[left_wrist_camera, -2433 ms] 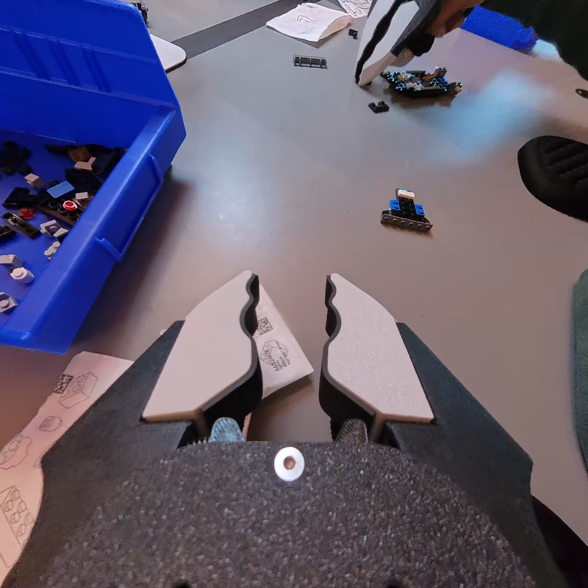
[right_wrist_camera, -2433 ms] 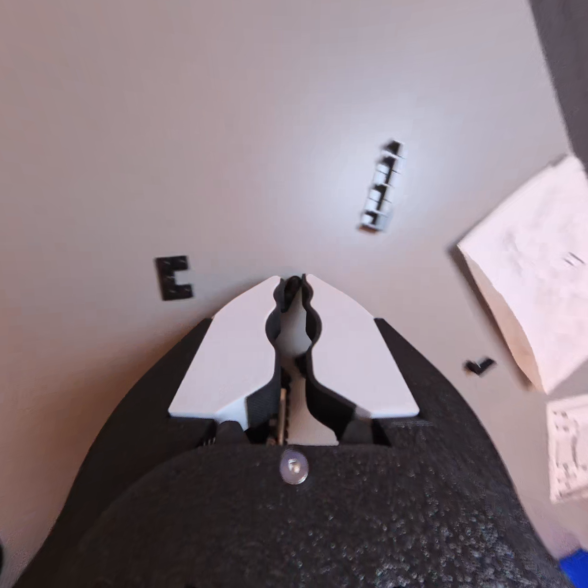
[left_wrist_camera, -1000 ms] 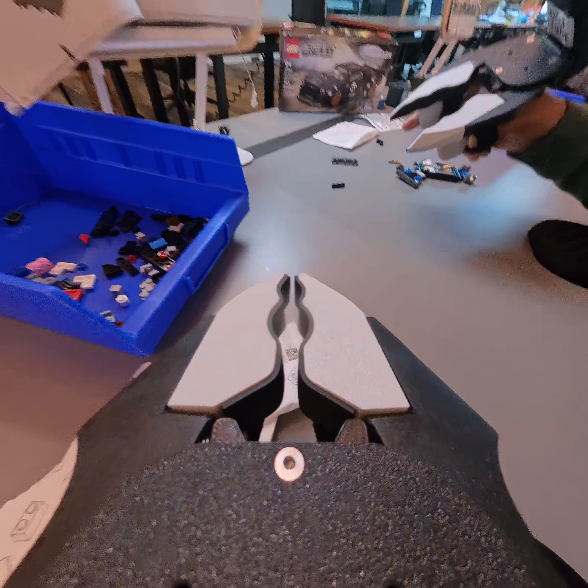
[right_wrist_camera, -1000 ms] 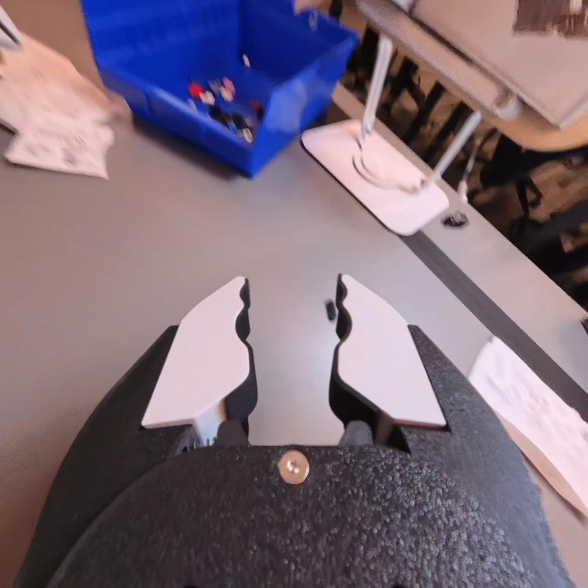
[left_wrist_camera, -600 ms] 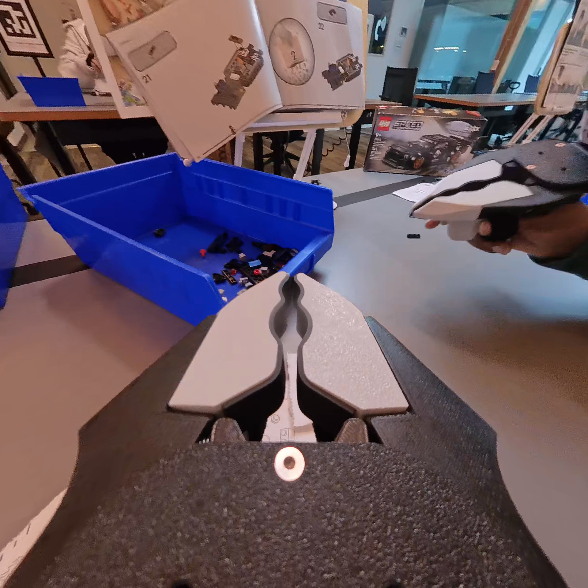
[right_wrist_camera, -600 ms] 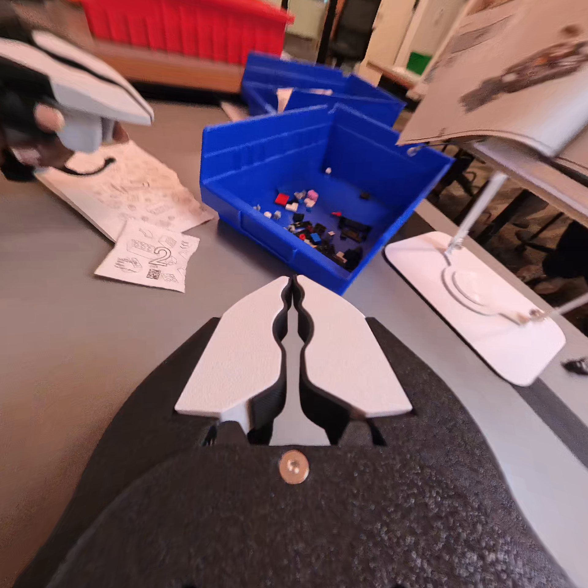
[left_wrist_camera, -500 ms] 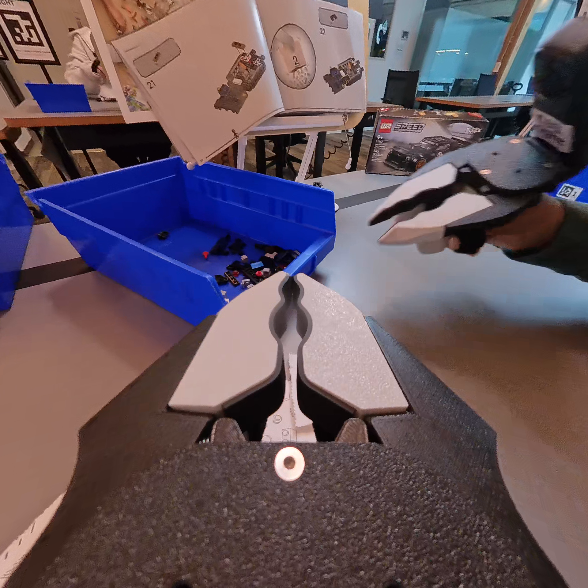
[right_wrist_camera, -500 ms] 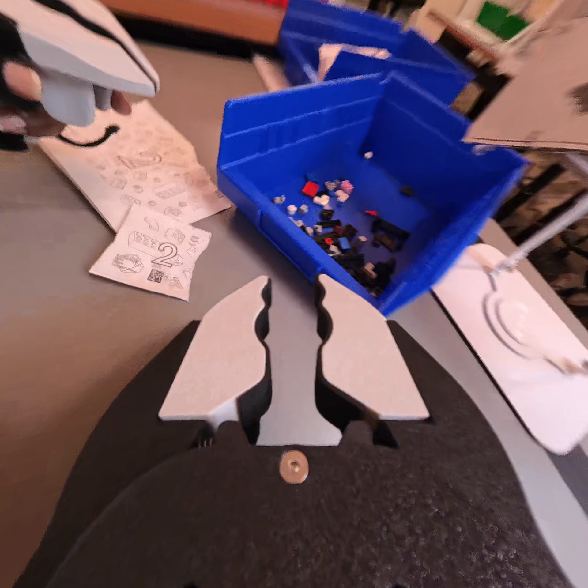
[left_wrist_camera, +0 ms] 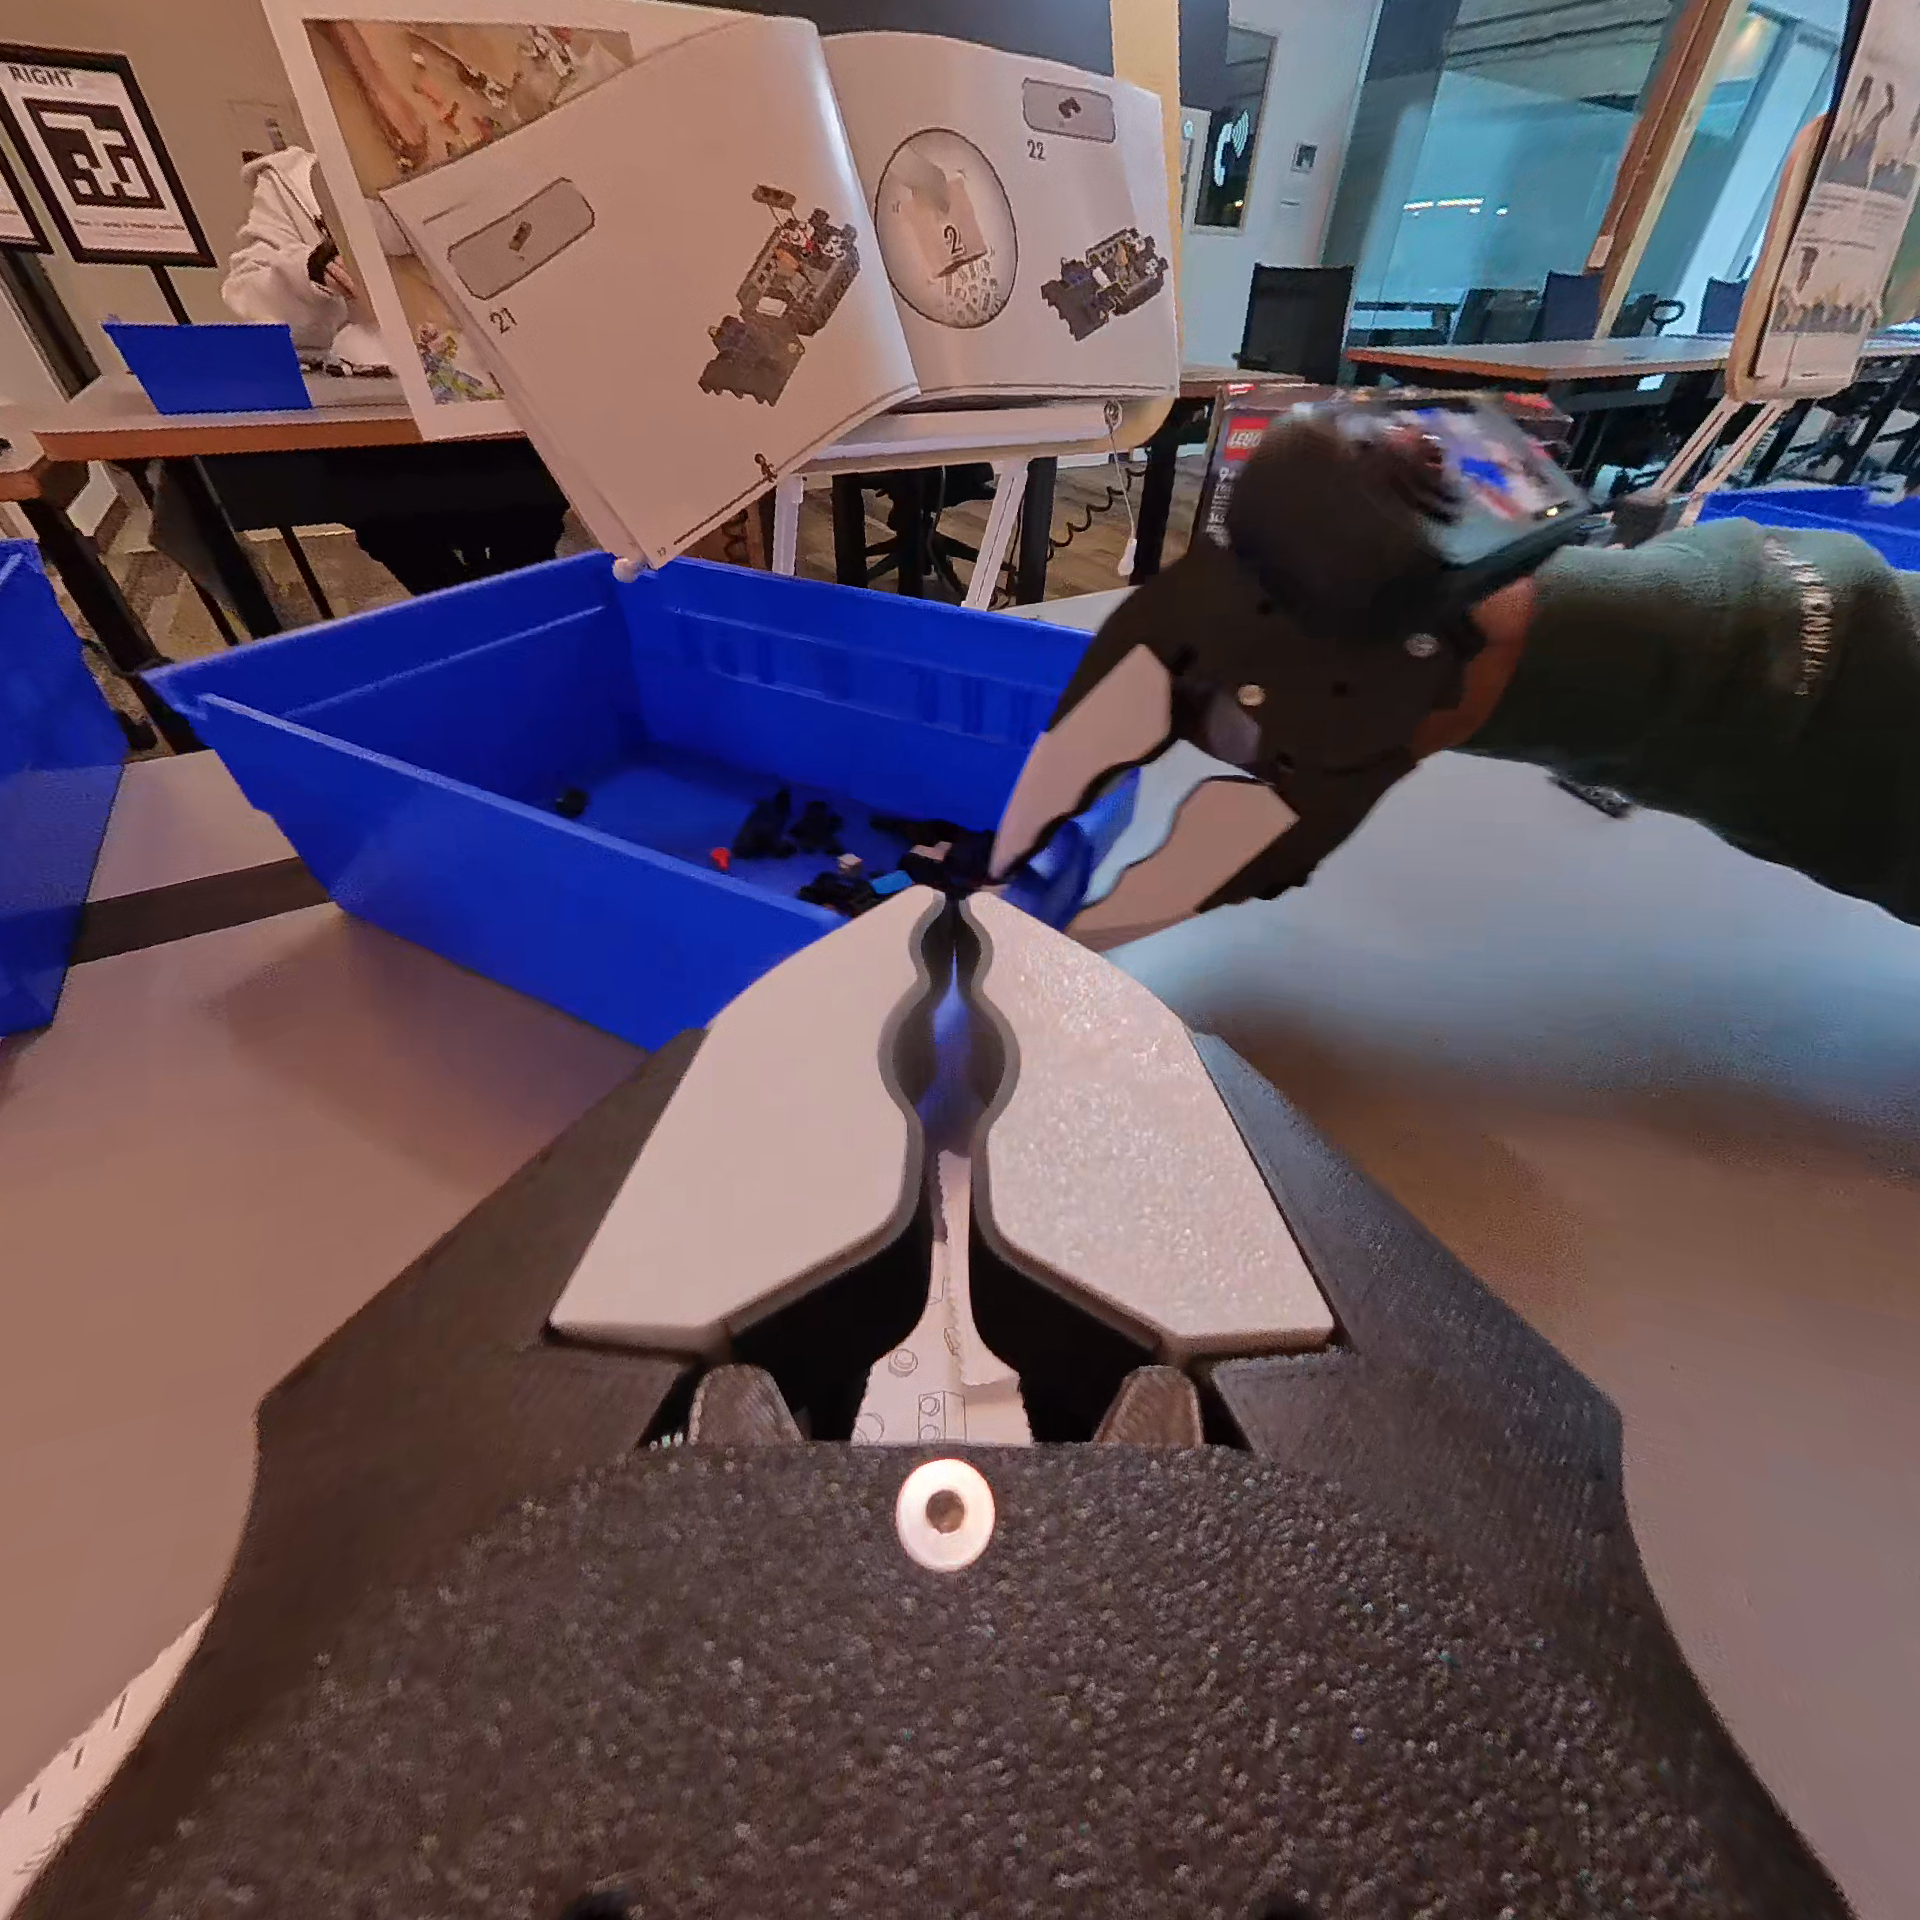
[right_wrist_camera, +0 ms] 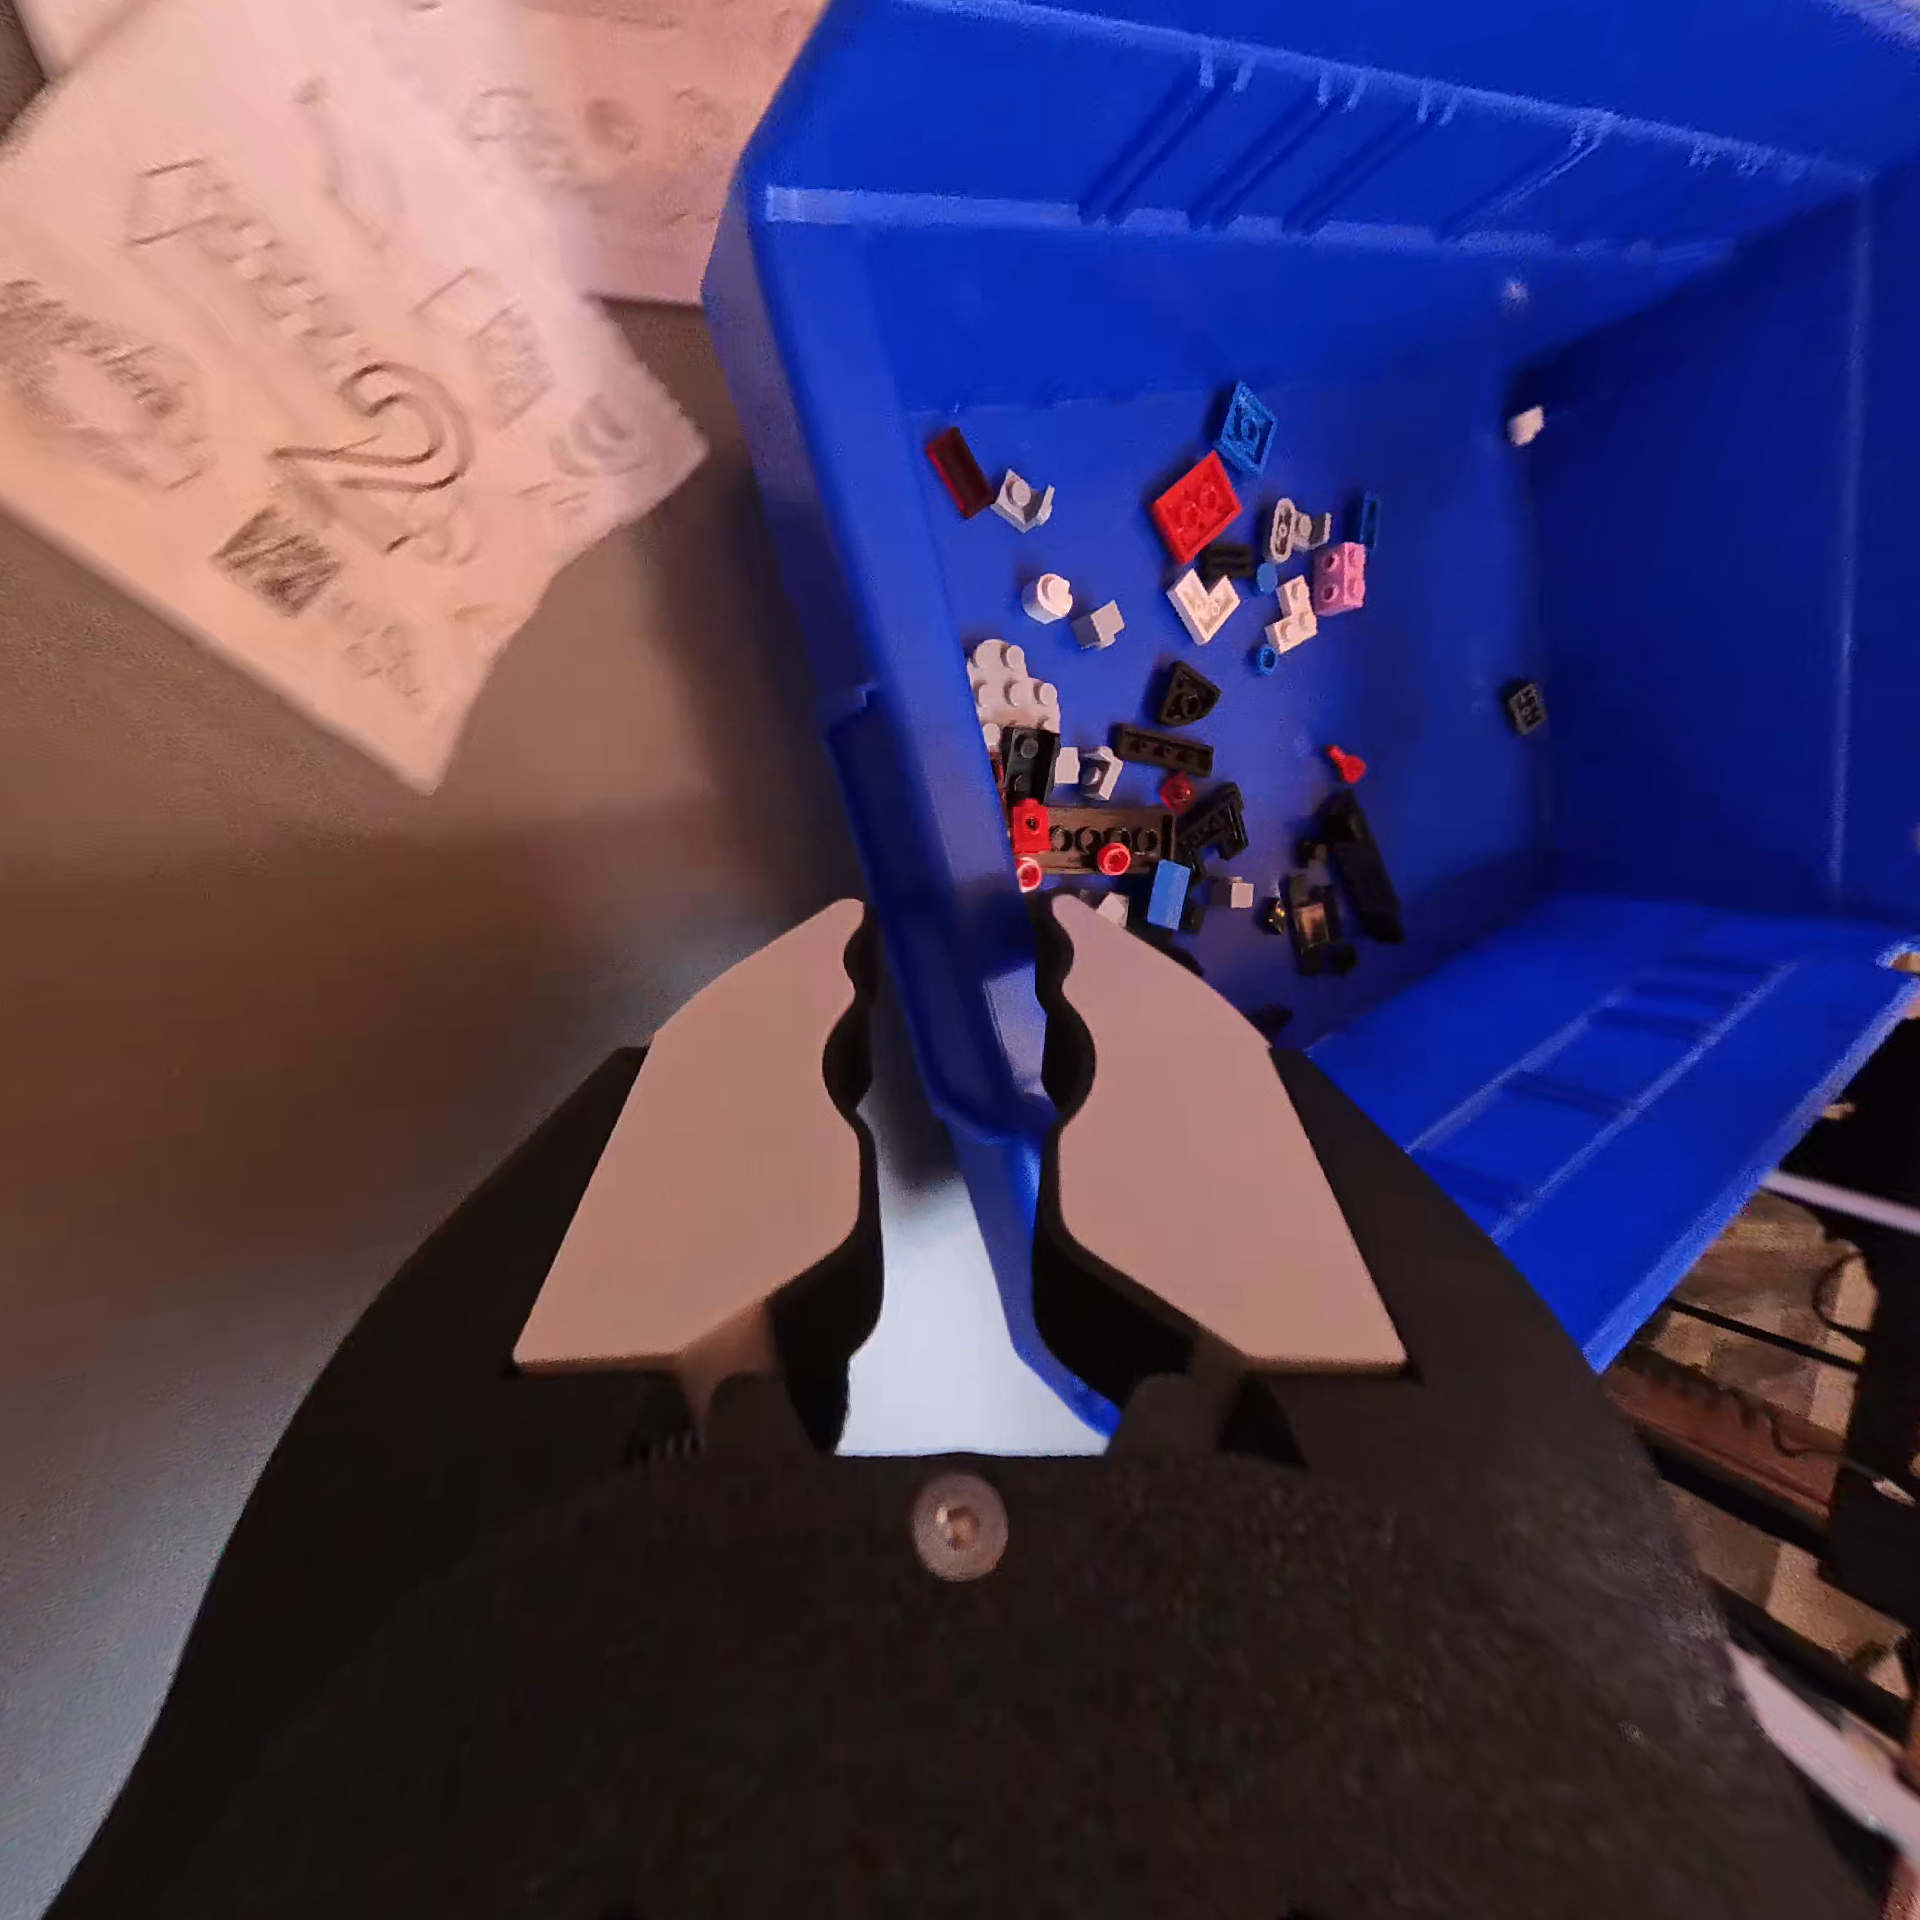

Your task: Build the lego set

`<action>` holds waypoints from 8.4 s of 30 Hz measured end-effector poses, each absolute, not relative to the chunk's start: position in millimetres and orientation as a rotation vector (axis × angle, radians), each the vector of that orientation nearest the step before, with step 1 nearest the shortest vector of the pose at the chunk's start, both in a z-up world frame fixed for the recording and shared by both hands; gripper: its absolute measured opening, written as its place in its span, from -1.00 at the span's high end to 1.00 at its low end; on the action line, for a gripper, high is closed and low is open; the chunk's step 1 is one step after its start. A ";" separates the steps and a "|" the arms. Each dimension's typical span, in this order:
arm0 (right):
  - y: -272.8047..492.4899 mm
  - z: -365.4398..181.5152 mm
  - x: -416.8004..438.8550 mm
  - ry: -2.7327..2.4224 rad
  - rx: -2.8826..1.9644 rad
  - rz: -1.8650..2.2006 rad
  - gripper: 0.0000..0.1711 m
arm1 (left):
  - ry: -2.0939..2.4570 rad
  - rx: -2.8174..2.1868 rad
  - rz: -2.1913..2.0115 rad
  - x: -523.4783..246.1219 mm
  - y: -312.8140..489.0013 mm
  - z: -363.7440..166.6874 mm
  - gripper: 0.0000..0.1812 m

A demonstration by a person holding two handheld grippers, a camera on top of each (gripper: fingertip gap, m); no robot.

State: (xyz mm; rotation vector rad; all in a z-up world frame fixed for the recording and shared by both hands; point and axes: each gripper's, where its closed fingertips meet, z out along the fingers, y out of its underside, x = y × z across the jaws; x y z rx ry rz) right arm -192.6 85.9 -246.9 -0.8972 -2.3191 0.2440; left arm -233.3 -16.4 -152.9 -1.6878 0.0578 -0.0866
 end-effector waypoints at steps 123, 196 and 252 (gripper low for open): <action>53.0 -144.8 9.3 -1.569 -1.281 1.299 1.00 | 0.580 -1.624 -0.902 -39.3 24.8 -128.8 0.91; 24.9 -144.6 9.1 -1.640 -0.998 1.315 1.00 | 0.922 -1.555 -0.903 -1.9 -18.5 -158.0 0.99; -5.8 -234.0 -6.0 -2.200 -0.984 0.686 0.86 | 1.244 -1.805 -0.362 -4.9 -9.6 -228.1 1.00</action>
